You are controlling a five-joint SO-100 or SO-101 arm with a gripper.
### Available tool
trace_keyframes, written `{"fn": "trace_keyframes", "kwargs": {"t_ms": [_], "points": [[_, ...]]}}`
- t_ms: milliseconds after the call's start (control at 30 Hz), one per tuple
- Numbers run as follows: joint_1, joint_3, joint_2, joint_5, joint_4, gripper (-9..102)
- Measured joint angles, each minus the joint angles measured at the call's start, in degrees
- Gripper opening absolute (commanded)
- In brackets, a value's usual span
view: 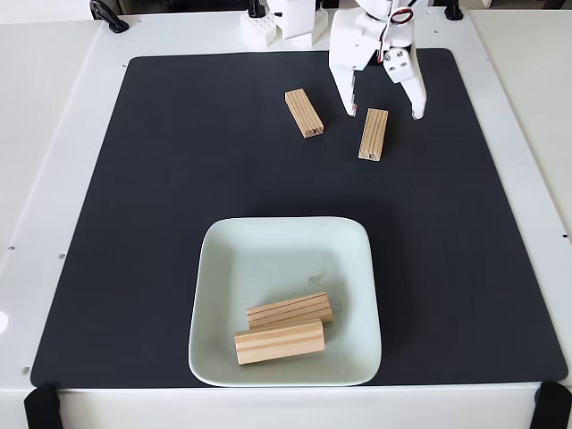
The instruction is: Pick up the wooden block and place them on the plate.
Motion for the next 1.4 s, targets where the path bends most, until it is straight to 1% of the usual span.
{"fn": "trace_keyframes", "kwargs": {"t_ms": [133, 367, 500, 600, 800, 1200, 1233, 1300, 1400], "points": [[0.0, 0.26, 0.0, 0.0, -0.18, 37], [0.0, 4.57, -0.35, 0.7, -7.38, 37], [0.0, 7.12, -0.35, 0.97, -9.67, 37], [0.0, 7.29, -0.35, 1.05, -10.11, 37], [-0.53, 7.38, -0.35, 2.11, -13.62, 37], [-0.53, 7.38, -0.35, 2.29, -13.89, 37], [-0.53, 7.38, -0.35, 2.29, -13.89, 36], [-0.53, 7.38, -0.35, 2.29, -13.89, 31], [-0.53, 7.65, -0.35, 2.29, -13.89, 16]]}}
